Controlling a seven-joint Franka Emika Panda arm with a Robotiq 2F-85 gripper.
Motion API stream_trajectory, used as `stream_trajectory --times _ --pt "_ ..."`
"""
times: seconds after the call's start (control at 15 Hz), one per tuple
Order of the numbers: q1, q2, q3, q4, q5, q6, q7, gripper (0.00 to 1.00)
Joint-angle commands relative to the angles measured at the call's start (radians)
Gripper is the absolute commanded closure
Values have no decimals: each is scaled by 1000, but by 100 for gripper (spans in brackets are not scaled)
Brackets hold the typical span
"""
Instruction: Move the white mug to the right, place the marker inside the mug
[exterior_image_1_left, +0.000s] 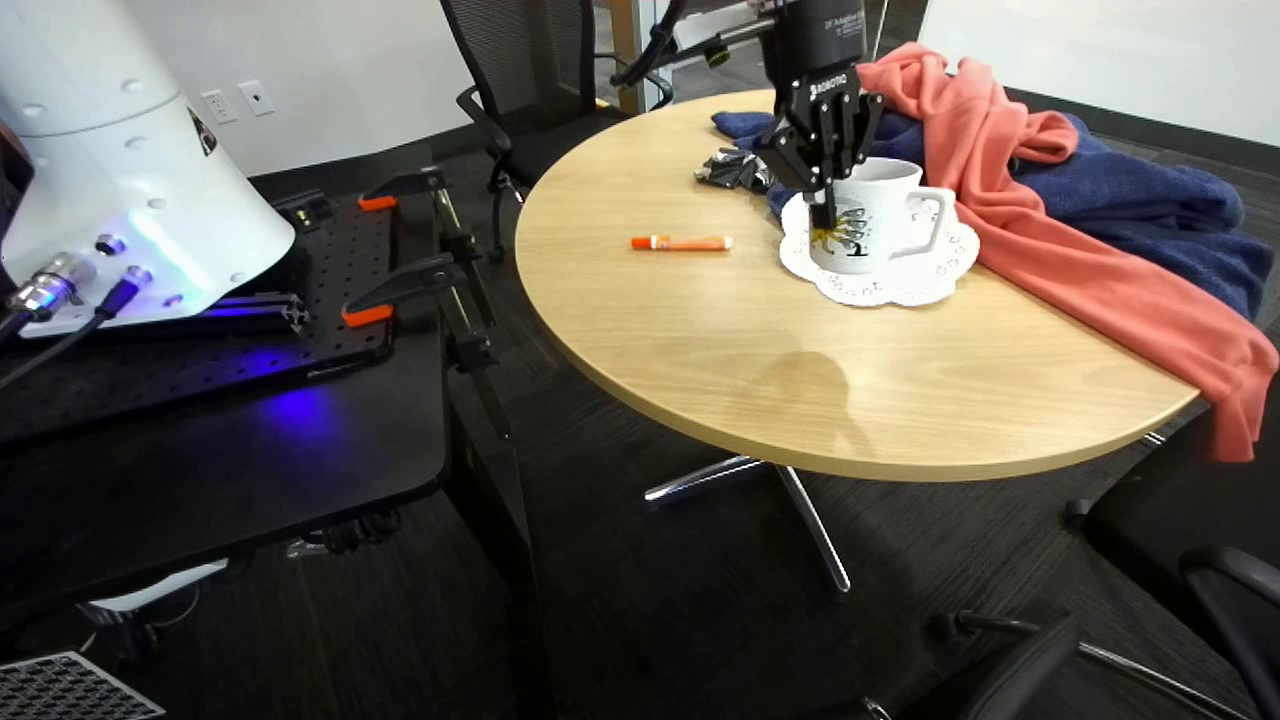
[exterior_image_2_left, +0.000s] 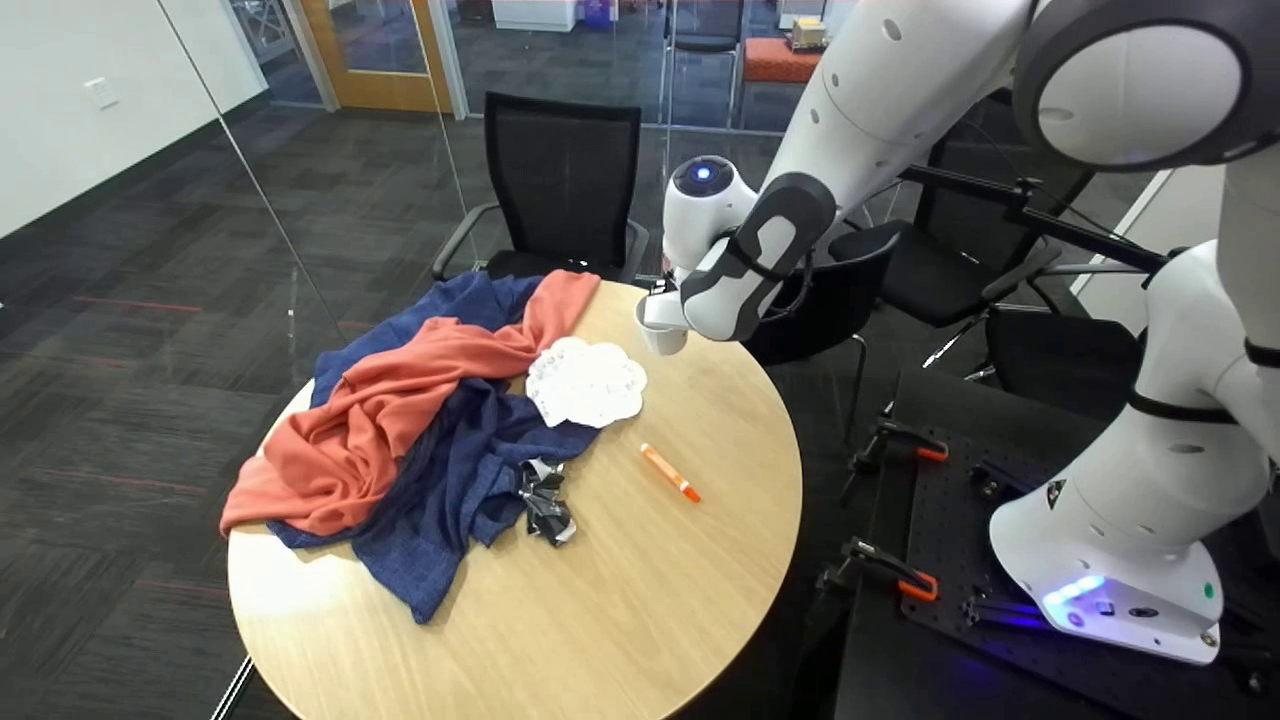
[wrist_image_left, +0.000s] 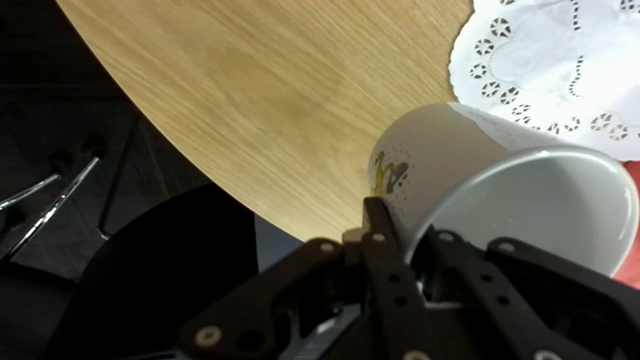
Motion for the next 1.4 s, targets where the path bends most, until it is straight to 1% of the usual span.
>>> stream_trajectory --times 0.0,0.2,0.6,0.67,0.8,0.93,1.0,1.2,1.33 --pt "-56 -24 35 -20 18 0 28 97" --pt "-104 -15 69 -23 31 5 22 97" --pt "-194 10 163 -14 67 17 8 97" --pt "-172 23 137 -14 44 3 9 88" --pt "-184 29 154 -14 48 3 7 88" --pt "-185 30 157 -14 49 3 7 88" --pt "-164 46 138 -4 45 6 27 97" --pt "-153 94 122 37 50 -13 45 97" --pt "-161 121 123 62 57 -20 47 97"
